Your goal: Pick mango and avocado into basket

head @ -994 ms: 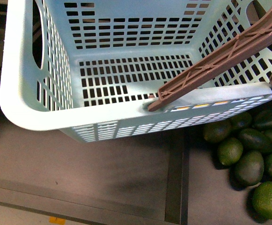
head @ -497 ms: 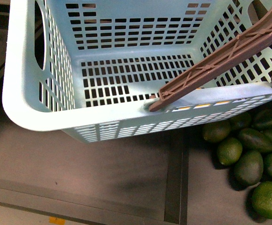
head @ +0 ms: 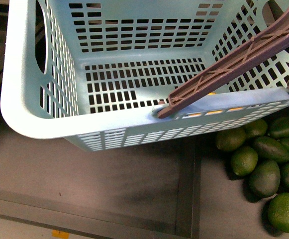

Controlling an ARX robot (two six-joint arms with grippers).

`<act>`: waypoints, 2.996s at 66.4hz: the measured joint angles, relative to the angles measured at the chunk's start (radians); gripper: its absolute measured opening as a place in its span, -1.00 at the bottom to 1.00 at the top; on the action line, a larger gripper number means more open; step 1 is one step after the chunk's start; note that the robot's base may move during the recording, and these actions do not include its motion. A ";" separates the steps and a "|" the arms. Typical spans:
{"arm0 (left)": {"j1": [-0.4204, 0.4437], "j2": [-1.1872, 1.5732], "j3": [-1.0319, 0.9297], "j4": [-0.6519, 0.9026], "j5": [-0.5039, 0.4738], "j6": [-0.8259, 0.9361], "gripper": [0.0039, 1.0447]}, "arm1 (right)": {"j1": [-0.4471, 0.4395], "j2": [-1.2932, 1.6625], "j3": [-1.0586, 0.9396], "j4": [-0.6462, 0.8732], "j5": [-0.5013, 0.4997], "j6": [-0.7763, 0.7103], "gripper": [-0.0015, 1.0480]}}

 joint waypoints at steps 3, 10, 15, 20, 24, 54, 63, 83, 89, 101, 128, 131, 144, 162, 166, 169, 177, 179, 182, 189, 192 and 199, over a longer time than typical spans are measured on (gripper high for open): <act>0.000 0.000 0.000 0.000 0.000 0.000 -0.73 | 0.067 0.026 0.000 0.018 0.054 0.006 0.18; 0.000 0.000 0.000 0.000 0.003 0.000 -0.73 | 0.146 0.085 0.006 0.041 0.133 0.008 0.18; 0.000 0.000 0.000 0.000 0.003 0.000 -0.73 | 0.179 0.124 0.013 0.044 0.191 0.006 0.18; 0.000 0.000 0.000 0.000 0.002 0.000 -0.73 | 0.198 0.154 0.024 0.043 0.244 0.000 0.18; 0.000 0.000 0.000 0.000 0.002 0.001 -0.73 | 0.210 0.179 0.035 0.043 0.290 -0.001 0.18; 0.000 0.000 0.000 0.000 0.003 0.000 -0.73 | 0.218 0.169 0.051 0.000 0.338 0.003 0.83; 0.000 0.000 0.000 0.000 -0.001 0.002 -0.73 | 0.145 0.043 0.006 -0.018 0.401 -0.065 0.73; -0.002 0.000 0.000 0.000 0.003 0.001 -0.73 | 0.103 -0.277 -0.255 0.018 0.507 -0.430 -0.22; 0.000 0.000 0.000 0.000 0.006 -0.003 -0.73 | 0.103 -0.320 -0.309 0.018 0.507 -0.447 -0.52; 0.000 0.000 0.000 0.000 0.003 -0.001 -0.73 | 0.103 -0.433 -0.391 -0.003 0.507 -0.465 -0.96; 0.000 0.000 0.000 0.000 0.003 -0.001 -0.73 | 0.103 -0.672 -0.491 -0.143 0.507 -0.465 -0.96; 0.000 0.000 0.000 0.000 0.003 0.000 -0.73 | 0.103 -0.694 -0.497 -0.161 0.507 -0.465 -0.96; 0.000 0.000 0.000 0.000 0.003 0.000 -0.73 | 0.103 -0.764 -0.529 -0.183 0.507 -0.466 -0.96; 0.000 0.000 0.000 0.000 0.003 0.000 -0.73 | 0.103 -0.912 -0.529 -0.319 0.507 -0.466 -0.96; 0.000 0.000 0.000 0.000 0.003 0.000 -0.73 | 0.103 -0.937 -0.529 -0.345 0.507 -0.466 -0.96; 0.000 0.000 0.000 0.000 0.003 0.000 -0.73 | 0.103 -0.958 -0.529 -0.365 0.507 -0.466 -0.96; 0.000 0.000 0.000 0.000 0.003 0.000 -0.73 | 0.103 -1.011 -0.529 -0.417 0.507 -0.466 -0.96; 0.000 0.000 0.000 0.000 0.003 0.000 -0.73 | 0.103 -1.020 -0.529 -0.427 0.507 -0.466 -0.96; 0.000 0.000 0.000 0.000 0.003 0.000 -0.73 | 0.103 -1.036 -0.529 -0.443 0.507 -0.466 -0.96; 0.000 0.000 0.000 0.000 0.003 0.000 -0.73 | 0.103 -1.067 -0.529 -0.472 0.507 -0.466 -0.96; 0.000 0.000 0.000 0.000 0.003 0.000 -0.73 | 0.103 -1.079 -0.529 -0.486 0.507 -0.466 -0.96; 0.000 0.000 0.000 0.000 0.003 0.000 -0.73 | 0.103 -1.104 -0.529 -0.511 0.507 -0.466 -0.96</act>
